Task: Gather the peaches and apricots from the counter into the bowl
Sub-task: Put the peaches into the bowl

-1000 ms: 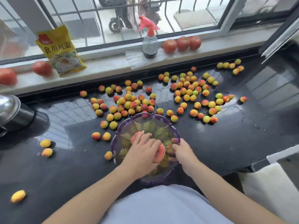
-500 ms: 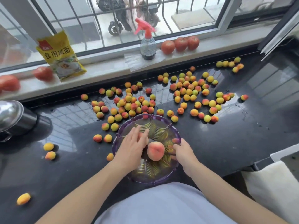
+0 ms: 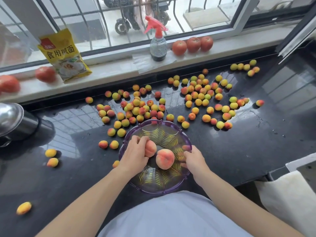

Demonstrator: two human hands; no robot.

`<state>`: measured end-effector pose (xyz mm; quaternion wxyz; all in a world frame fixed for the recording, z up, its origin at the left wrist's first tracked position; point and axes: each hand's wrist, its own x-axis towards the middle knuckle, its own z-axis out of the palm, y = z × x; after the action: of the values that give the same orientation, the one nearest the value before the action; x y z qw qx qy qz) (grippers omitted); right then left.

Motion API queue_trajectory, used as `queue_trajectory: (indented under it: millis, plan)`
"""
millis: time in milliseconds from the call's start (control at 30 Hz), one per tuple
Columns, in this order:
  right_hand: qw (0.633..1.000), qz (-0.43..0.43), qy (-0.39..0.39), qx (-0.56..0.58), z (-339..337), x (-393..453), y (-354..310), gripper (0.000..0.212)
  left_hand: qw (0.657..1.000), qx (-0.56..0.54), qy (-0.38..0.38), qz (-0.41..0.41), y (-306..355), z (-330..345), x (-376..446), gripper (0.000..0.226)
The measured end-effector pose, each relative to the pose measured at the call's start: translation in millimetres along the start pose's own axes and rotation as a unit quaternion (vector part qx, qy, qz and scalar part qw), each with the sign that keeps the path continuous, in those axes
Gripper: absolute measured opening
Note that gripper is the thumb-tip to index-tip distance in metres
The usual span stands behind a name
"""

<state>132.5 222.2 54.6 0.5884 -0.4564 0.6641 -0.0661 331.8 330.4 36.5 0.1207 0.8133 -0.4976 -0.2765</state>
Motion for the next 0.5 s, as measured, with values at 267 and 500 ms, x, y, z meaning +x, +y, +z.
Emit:
queue_trajectory:
  millis: [267, 500]
  plan:
    - [1.0, 0.006, -0.003, 0.003, 0.3, -1.5, -1.7, 0.022, 0.998, -0.051, -0.012, -0.026, 8.5, -4.8, -1.1, 0.063]
    - [1.0, 0.005, -0.004, 0.006, -1.2, -3.4, 0.1, 0.023, 0.989, -0.133, -0.025, -0.065, 8.8, -9.2, -4.3, 0.067]
